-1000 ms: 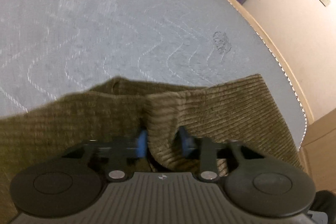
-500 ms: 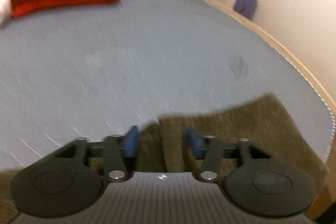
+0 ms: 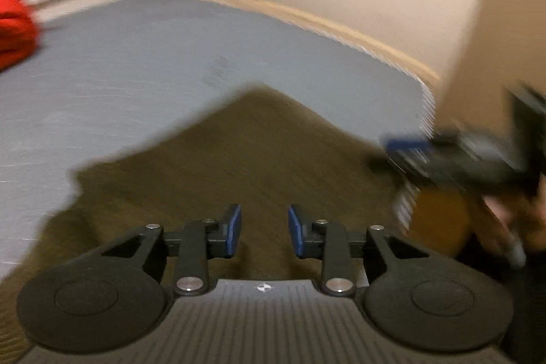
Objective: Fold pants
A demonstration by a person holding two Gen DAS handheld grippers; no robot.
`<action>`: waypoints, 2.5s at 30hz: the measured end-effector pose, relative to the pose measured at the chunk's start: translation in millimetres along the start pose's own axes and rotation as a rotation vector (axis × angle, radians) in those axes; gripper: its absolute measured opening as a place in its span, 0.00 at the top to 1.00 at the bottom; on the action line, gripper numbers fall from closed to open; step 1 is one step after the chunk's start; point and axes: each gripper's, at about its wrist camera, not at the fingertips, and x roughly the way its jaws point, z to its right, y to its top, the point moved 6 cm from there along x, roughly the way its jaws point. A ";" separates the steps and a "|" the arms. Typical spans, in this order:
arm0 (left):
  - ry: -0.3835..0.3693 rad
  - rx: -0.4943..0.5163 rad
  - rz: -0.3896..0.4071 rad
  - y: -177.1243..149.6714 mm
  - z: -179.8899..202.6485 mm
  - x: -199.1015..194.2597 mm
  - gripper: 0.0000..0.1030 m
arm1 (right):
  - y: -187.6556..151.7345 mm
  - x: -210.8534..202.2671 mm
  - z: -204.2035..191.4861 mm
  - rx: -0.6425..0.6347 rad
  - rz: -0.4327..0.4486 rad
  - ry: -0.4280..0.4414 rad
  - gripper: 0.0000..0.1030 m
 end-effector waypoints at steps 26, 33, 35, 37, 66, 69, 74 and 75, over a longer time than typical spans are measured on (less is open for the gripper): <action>0.338 -0.068 -0.023 12.9 -58.3 31.3 0.53 | -28.4 18.8 56.2 0.409 -0.153 0.009 0.41; 0.341 -0.054 0.024 6.6 -50.2 17.0 0.47 | -24.4 15.3 46.5 0.354 -0.129 0.016 0.62; 0.336 -0.069 0.036 6.5 -52.4 15.7 0.47 | -22.0 13.4 43.6 0.346 -0.117 0.013 0.65; 0.324 -0.089 0.056 5.9 -58.3 8.3 0.45 | -19.2 10.1 39.4 0.321 -0.096 0.004 0.68; 0.081 -0.416 0.201 -13.8 -73.5 -114.8 0.53 | -47.0 -71.9 -253.4 -0.924 0.558 0.126 0.72; 0.171 -0.348 0.159 -32.7 -77.7 -121.1 0.71 | -51.1 -69.2 -264.9 -0.935 0.551 0.159 0.72; 0.171 -0.456 0.166 -62.2 -106.6 -148.8 0.79 | -64.2 -68.7 -276.2 -0.930 0.544 0.236 0.67; 0.167 -0.475 0.181 -66.8 -114.2 -159.4 0.80 | -64.6 -71.3 -278.7 -0.908 0.546 0.290 0.64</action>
